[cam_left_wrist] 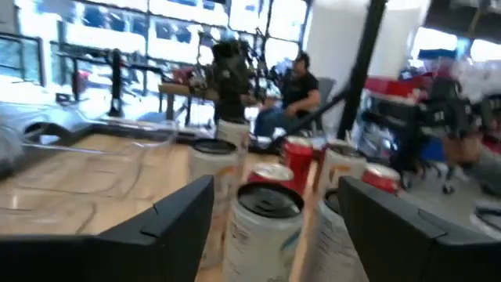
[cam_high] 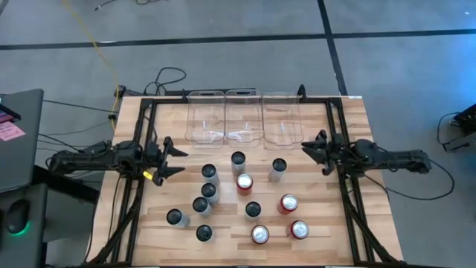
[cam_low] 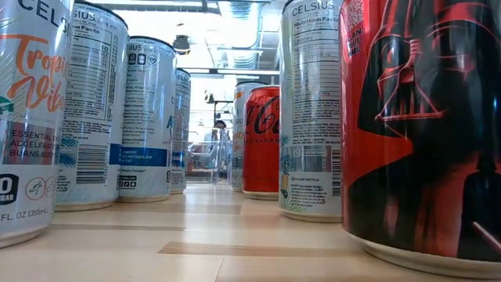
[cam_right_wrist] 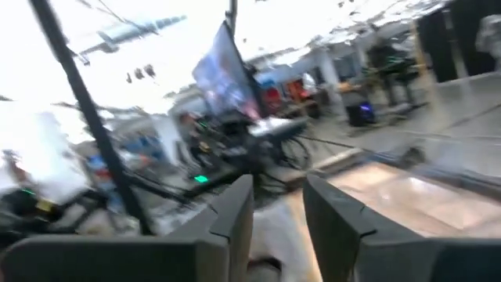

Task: Sort soda cans
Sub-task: Put the white-blue soda can into the left transparent bin

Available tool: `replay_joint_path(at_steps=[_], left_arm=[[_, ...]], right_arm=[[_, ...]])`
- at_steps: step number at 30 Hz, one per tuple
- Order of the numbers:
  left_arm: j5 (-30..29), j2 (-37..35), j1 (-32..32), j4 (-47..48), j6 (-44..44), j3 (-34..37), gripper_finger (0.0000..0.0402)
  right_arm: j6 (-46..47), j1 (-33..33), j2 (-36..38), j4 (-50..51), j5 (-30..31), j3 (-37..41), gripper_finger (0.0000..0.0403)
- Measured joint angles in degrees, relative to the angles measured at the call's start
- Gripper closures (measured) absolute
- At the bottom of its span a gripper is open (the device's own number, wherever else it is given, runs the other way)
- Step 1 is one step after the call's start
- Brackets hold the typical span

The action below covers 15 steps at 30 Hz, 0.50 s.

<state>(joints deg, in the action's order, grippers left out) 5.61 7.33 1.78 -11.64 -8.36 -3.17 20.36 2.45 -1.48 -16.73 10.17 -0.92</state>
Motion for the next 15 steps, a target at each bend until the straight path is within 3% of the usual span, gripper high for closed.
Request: replay_joint_path(at_steps=[8, 15], left_arm=[[-2.31, 5.57, 0.0, -0.24, 6.05, -1.21, 0.0126], [-3.23, 13.84, 0.28, -3.84, 11.88, -1.23, 0.0126]], right_arm=[[-1.45, 7.83, -0.67, -3.18, 2.94, -0.29, 0.0217], [-10.29, 7.67, -3.22, -9.83, 9.49, -0.31, 0.0153]])
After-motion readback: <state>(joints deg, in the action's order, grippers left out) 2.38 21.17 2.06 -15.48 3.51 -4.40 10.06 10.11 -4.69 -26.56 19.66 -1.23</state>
